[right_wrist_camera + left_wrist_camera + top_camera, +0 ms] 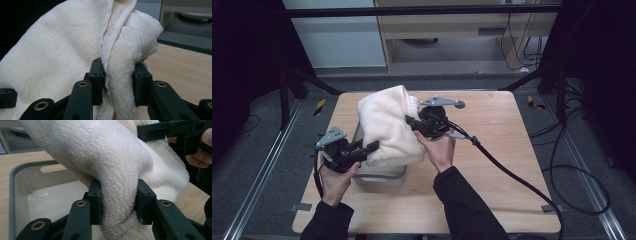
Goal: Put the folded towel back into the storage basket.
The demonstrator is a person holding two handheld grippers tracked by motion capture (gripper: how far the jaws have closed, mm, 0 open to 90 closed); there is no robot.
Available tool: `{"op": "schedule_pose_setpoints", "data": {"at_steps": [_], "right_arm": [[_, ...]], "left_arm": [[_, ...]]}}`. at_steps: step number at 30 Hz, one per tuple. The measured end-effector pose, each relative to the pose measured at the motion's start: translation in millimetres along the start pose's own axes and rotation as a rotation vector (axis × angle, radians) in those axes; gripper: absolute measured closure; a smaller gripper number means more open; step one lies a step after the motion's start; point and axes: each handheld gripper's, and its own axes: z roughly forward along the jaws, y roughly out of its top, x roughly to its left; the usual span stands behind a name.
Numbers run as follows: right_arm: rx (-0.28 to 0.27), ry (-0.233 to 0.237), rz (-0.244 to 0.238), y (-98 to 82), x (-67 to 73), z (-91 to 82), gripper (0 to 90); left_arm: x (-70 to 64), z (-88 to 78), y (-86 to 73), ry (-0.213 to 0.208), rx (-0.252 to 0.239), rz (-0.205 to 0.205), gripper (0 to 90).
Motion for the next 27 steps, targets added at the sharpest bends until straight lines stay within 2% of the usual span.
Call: {"op": "schedule_pose_setpoints", "data": {"at_steps": [2,10,14,27], "right_arm": [[0.0,-0.004,-0.013,0.8,3.0,3.6,66.6],[0.001,0.004,-0.013,1.5,12.5,18.3,66.6],[-0.004,0.019,0.0,0.8,14.3,23.7,66.6],[-0.005,0.033,0.033,-6.9,15.6,38.0,66.6]], "left_arm": [[3.4,-2.1,-0.2,0.006,0.003,-0.005,62.4],[15.6,-8.0,-2.3,0.029,0.006,-0.035,62.4],[21.2,-10.2,-2.8,0.033,0.004,-0.049,62.4],[30.6,-9.6,-6.7,0.065,0.021,-0.055,62.5]]}}
